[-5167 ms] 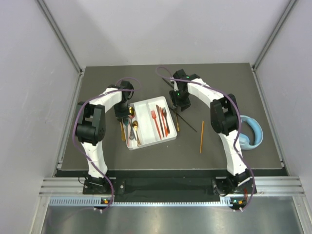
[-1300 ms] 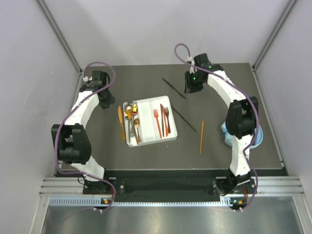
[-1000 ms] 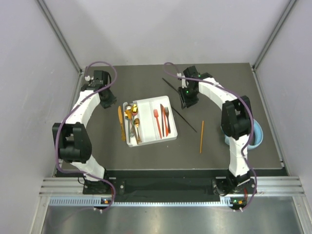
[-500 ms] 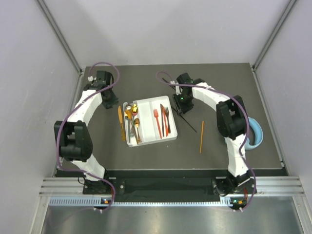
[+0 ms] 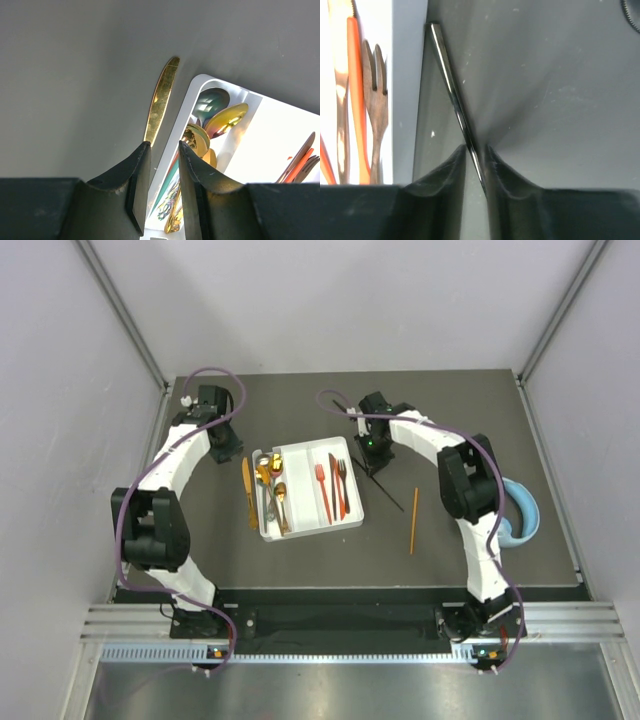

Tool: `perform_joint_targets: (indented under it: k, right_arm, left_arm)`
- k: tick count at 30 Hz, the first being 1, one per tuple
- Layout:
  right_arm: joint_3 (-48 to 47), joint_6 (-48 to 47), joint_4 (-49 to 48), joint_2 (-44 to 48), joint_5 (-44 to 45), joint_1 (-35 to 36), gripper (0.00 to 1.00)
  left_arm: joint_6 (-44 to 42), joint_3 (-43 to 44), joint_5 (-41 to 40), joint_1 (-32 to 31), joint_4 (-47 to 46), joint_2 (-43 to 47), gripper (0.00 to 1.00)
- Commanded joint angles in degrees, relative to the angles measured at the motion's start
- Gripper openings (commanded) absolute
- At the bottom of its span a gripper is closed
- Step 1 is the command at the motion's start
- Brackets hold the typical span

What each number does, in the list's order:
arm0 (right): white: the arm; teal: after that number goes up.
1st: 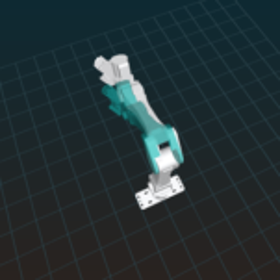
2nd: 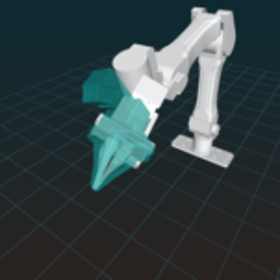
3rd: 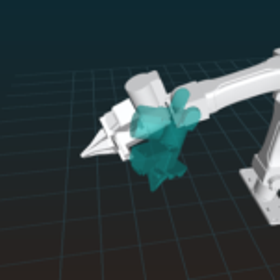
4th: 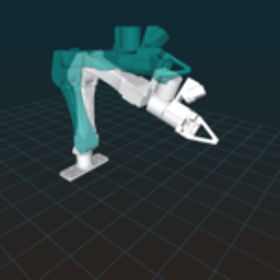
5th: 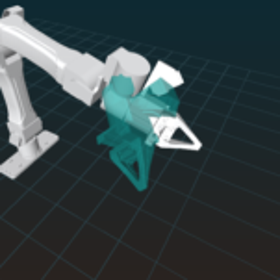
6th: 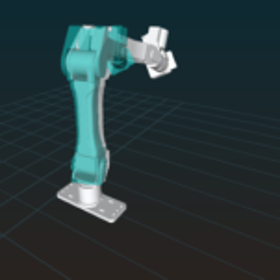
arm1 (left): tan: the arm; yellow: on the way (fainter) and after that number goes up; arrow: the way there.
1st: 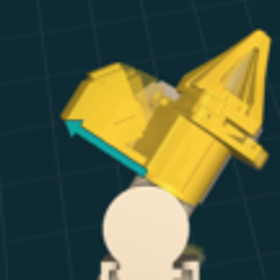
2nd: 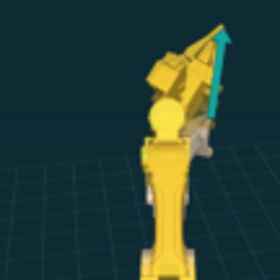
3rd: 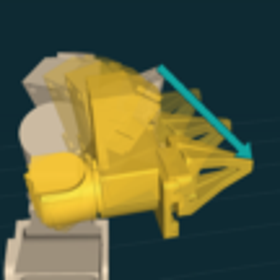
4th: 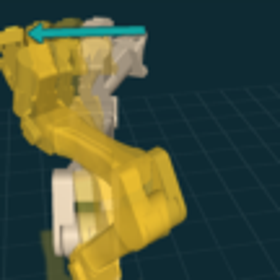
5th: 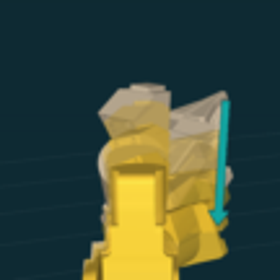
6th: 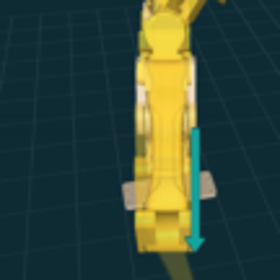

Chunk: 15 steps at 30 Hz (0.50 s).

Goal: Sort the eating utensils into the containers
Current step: Pick up the chopstick from the center of the board.

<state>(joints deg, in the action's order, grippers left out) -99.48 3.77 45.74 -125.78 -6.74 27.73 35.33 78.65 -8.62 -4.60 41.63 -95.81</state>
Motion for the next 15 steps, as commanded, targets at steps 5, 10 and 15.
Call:
perform_joint_targets:
  k: [5, 10, 15]
  right_arm:
    - [3.3, 1.8, -0.6, -3.1, 4.3, 0.4, 0.0]
    - [8.9, 4.1, -3.3, 2.8, 4.9, -1.0, 0.0]
    - [8.9, 5.6, -3.1, 8.4, 8.1, -2.1, 0.0]
  left_arm:
    - [-0.9, 0.1, -1.3, -0.2, 0.1, 1.0, 0.34]
    - [-0.8, -0.1, -1.4, -0.3, 0.2, 1.1, 0.34]
    - [-0.6, -0.6, -1.4, -0.3, 0.2, 1.2, 0.34]
